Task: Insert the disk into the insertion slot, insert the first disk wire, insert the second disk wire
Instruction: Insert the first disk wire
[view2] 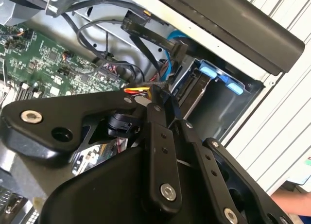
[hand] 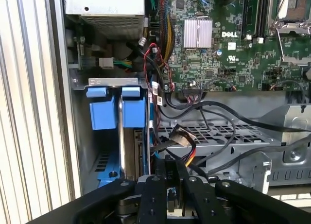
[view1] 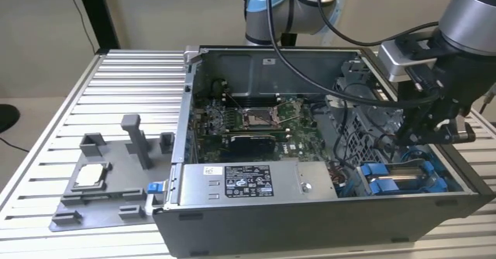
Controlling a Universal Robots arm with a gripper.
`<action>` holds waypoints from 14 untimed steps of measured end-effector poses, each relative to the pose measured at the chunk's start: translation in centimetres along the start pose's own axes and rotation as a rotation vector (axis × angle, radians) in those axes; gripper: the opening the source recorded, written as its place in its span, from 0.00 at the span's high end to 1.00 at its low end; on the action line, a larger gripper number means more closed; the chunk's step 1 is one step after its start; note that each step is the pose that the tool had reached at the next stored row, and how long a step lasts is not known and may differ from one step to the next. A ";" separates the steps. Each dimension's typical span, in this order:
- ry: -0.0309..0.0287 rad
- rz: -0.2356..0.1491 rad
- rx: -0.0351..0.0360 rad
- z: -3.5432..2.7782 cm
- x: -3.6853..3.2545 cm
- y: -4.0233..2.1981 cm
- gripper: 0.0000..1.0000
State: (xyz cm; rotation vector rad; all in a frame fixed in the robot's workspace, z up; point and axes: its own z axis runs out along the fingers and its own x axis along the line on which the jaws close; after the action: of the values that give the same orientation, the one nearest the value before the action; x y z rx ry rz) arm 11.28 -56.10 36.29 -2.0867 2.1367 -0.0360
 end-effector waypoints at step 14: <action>0.0002 0.004 -0.0409 1.27 1.72 -2.16 1.00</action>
State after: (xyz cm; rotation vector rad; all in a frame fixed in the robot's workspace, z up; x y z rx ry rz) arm 13.56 -57.76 35.14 -2.1047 2.1595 0.0080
